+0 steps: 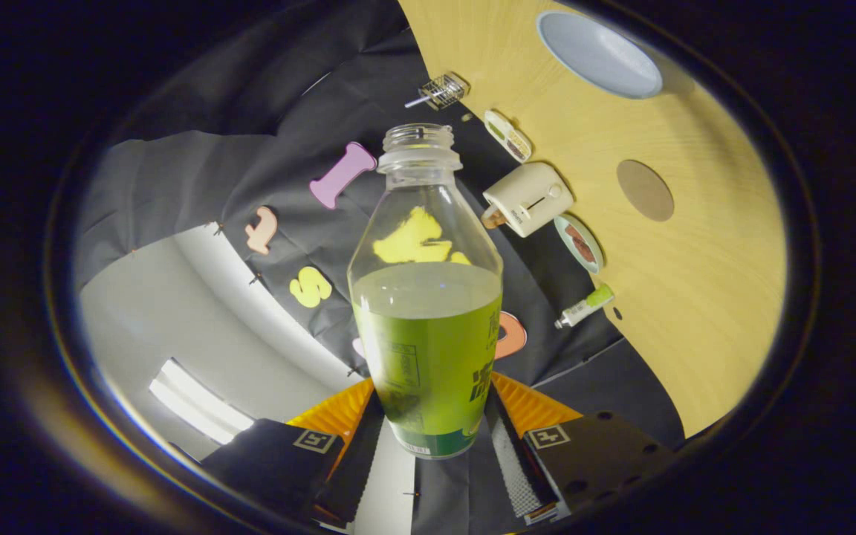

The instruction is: Take the bottle from table, then pour the juice into the cup, finally place the bottle on the coaster

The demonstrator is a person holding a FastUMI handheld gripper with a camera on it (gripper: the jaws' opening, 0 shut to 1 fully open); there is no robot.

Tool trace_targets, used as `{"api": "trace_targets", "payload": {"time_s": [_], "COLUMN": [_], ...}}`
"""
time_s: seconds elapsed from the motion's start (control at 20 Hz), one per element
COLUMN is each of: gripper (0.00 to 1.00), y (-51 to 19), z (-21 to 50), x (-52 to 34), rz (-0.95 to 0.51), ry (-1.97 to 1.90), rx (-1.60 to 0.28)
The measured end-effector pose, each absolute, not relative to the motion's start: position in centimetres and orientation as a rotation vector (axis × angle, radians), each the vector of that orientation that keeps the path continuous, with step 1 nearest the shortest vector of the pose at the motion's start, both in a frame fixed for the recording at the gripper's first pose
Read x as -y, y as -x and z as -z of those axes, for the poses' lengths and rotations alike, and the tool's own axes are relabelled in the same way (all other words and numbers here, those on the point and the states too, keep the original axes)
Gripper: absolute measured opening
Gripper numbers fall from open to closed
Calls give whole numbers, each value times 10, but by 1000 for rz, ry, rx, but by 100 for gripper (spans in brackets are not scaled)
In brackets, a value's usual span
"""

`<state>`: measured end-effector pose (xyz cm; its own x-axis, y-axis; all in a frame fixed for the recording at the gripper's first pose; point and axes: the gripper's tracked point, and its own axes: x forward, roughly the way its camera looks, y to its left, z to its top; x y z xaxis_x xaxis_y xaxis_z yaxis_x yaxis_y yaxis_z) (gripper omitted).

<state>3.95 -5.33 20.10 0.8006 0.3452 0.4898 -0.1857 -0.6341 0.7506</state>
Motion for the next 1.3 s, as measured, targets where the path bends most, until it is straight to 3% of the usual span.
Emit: {"api": "trace_targets", "payload": {"time_s": [0.9,1.3], "gripper": [78,78], "y": [-45,-41], "z": [-195,-184], "x": [53,31], "rz": [-747,-652], "ry": [-2086,-1850], "rx": [-112,-124]}}
